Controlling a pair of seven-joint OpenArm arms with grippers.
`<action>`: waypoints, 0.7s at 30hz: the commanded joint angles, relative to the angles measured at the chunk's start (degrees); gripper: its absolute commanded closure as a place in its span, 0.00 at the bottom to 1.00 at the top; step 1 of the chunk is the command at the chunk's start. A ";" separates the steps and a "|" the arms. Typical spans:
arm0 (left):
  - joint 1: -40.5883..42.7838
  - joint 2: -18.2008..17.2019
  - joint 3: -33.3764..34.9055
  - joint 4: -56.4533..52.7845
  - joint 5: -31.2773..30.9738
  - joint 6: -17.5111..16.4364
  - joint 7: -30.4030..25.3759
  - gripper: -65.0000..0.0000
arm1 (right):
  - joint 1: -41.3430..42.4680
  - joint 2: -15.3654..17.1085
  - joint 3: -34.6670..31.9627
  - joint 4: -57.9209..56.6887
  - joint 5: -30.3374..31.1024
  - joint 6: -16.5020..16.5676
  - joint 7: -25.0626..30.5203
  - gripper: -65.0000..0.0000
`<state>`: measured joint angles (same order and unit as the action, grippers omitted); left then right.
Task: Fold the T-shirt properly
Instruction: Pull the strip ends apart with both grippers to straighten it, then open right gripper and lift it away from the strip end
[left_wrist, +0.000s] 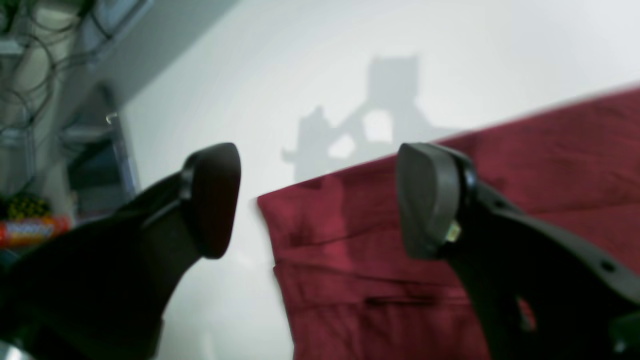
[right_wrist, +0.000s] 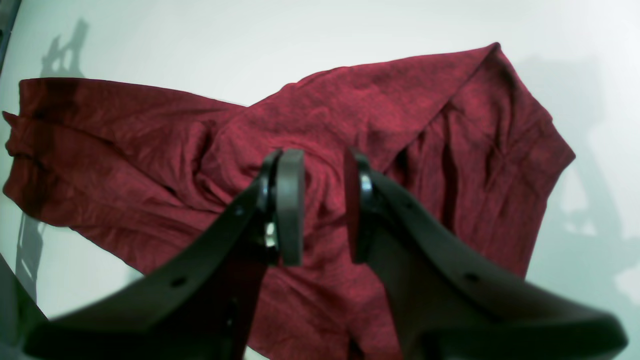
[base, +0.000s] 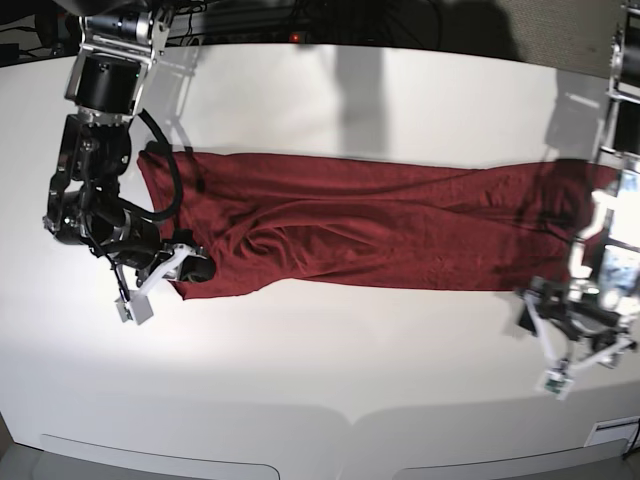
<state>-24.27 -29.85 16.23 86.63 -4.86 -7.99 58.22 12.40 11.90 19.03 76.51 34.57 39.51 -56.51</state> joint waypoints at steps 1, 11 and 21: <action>-1.62 -2.01 -2.67 0.76 -1.75 -0.98 -1.40 0.30 | 0.85 0.50 0.09 1.16 1.81 0.49 0.72 0.77; -2.10 -11.54 -15.72 -23.41 -19.41 -16.94 -6.80 0.30 | 0.57 0.46 0.09 1.18 4.90 0.49 -0.15 0.77; -8.48 -12.07 -15.91 -45.70 -32.85 -27.89 -7.32 0.30 | 0.55 0.48 0.09 1.18 6.51 0.49 -0.94 0.77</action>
<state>-31.29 -40.49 0.73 40.18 -37.17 -35.22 51.31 11.57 11.88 19.05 76.58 39.70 39.48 -58.26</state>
